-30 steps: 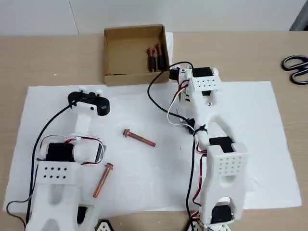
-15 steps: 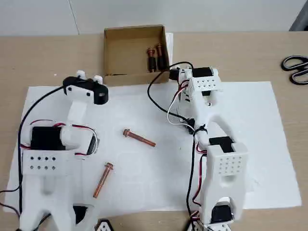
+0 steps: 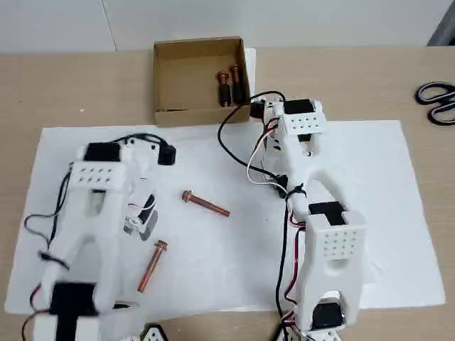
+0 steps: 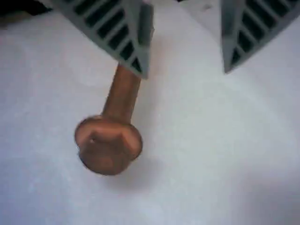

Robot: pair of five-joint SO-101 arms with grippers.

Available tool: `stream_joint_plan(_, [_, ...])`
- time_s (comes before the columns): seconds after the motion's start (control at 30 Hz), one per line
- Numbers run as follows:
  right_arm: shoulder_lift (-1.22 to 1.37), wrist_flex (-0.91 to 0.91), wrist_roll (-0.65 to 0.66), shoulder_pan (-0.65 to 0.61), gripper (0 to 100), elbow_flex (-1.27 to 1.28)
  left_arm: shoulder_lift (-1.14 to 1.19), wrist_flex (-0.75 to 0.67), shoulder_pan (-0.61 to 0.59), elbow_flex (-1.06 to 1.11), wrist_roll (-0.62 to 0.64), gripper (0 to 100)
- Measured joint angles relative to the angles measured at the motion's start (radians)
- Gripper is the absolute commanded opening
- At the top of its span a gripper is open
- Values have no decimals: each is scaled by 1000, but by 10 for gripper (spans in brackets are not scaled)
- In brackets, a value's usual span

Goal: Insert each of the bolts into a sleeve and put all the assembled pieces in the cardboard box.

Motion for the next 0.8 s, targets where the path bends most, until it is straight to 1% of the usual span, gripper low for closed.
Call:
stream_joint_plan(0.17, [0, 0, 0, 0, 4, 0, 74, 0, 29, -5, -32, 93])
stream_joint_plan(0.57, [0, 0, 0, 0, 4, 0, 87, 0, 153, -5, -48, 95])
stream_joint_plan(0.8, [0, 0, 0, 0, 4, 0, 92, 0, 161, -5, -48, 96])
